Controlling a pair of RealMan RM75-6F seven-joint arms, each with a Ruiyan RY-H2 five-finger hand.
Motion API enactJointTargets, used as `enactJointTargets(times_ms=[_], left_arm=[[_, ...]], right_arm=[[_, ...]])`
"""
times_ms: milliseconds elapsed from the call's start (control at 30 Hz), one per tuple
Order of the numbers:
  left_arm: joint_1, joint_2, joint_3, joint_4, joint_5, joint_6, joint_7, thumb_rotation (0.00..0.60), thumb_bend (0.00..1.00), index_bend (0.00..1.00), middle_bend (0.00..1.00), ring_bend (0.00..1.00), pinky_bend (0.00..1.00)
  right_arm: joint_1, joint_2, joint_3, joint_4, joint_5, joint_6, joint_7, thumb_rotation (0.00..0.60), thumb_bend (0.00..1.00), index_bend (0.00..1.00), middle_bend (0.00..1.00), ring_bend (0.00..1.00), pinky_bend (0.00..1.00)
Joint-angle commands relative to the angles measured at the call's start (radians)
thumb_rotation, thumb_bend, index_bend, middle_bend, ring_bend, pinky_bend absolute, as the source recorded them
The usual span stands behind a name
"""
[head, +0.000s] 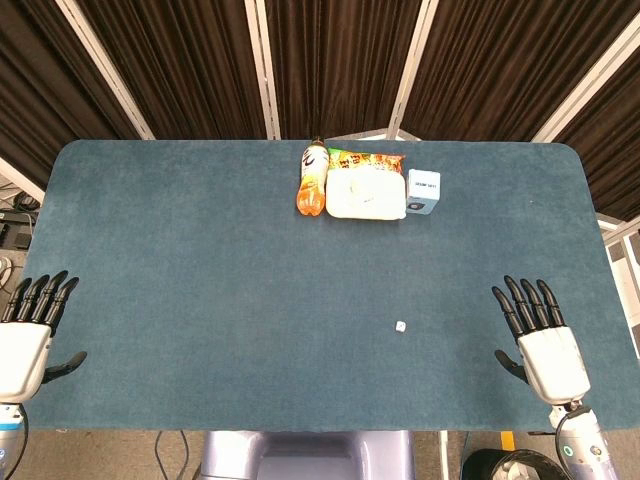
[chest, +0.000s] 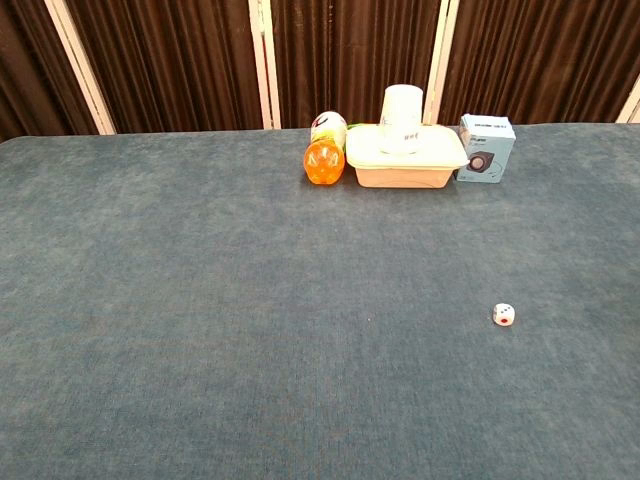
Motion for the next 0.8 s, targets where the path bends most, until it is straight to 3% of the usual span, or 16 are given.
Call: enactJointTargets(times_ms=[33,133,200,233,267,300,333,400,433,600,800], left_arm=[[0.002,-0.003,0.001,-0.001,-0.003,0.001,0.004,0.600,0.00,0.00,0.00,0.00,0.00],[0.003,-0.001,-0.001,-0.001,-0.011,0.000,0.003,0.600,0.00,0.00,0.00,0.00,0.00],[0.003,-0.001,-0.002,-0.002,-0.014,0.000,0.002,0.600,0.00,0.00,0.00,0.00,0.00],[0.003,-0.001,-0.002,-0.002,-0.014,0.001,0.001,0.600,0.00,0.00,0.00,0.00,0.00],[0.003,-0.001,-0.002,-0.001,-0.013,0.001,0.001,0.600,0.00,0.00,0.00,0.00,0.00],[0.003,-0.002,-0.002,-0.001,-0.013,0.002,0.002,0.600,0.00,0.00,0.00,0.00,0.00],[0.003,-0.003,-0.002,0.000,-0.014,0.001,0.004,0.600,0.00,0.00,0.00,0.00,0.00],[0.001,-0.004,-0.003,0.000,-0.019,-0.003,0.007,0.600,0.00,0.00,0.00,0.00,0.00],[0.001,-0.006,-0.006,0.001,-0.024,-0.003,0.011,0.600,0.00,0.00,0.00,0.00,0.00],[-0.002,-0.019,-0.011,0.008,-0.036,-0.005,0.034,0.600,0.00,0.00,0.00,0.00,0.00],[-0.005,-0.020,-0.016,0.015,-0.054,-0.012,0.030,0.600,0.00,0.00,0.00,0.00,0.00]], right_arm=[[-0.001,-0.001,0.001,0.002,-0.002,-0.005,0.001,0.600,0.00,0.00,0.00,0.00,0.00],[0.002,-0.003,0.002,0.001,0.001,-0.023,0.007,0.600,0.01,0.00,0.00,0.00,0.00],[0.013,-0.015,0.008,0.004,0.006,-0.047,0.024,0.600,0.08,0.00,0.10,0.04,0.02],[0.022,-0.025,0.013,0.010,0.004,-0.057,0.038,0.600,0.17,0.00,0.24,0.16,0.11],[0.033,-0.036,0.015,0.017,0.003,-0.075,0.051,0.600,0.27,0.00,0.42,0.33,0.30],[0.046,-0.044,0.012,0.020,0.006,-0.105,0.060,0.600,0.34,0.00,0.53,0.45,0.46],[0.061,-0.046,0.006,0.017,0.009,-0.144,0.069,0.600,0.43,0.00,0.63,0.59,0.68],[0.097,-0.037,-0.009,-0.007,0.029,-0.247,0.077,0.600,0.55,0.00,0.72,0.71,0.90],[0.122,-0.023,-0.017,-0.037,0.056,-0.328,0.067,0.600,0.60,0.00,0.75,0.75,0.96],[0.208,-0.008,-0.012,-0.109,0.162,-0.556,-0.036,0.600,0.69,0.00,0.79,0.80,1.00],[0.242,-0.044,-0.005,-0.111,0.229,-0.638,-0.099,0.600,0.69,0.00,0.80,0.81,1.00]])
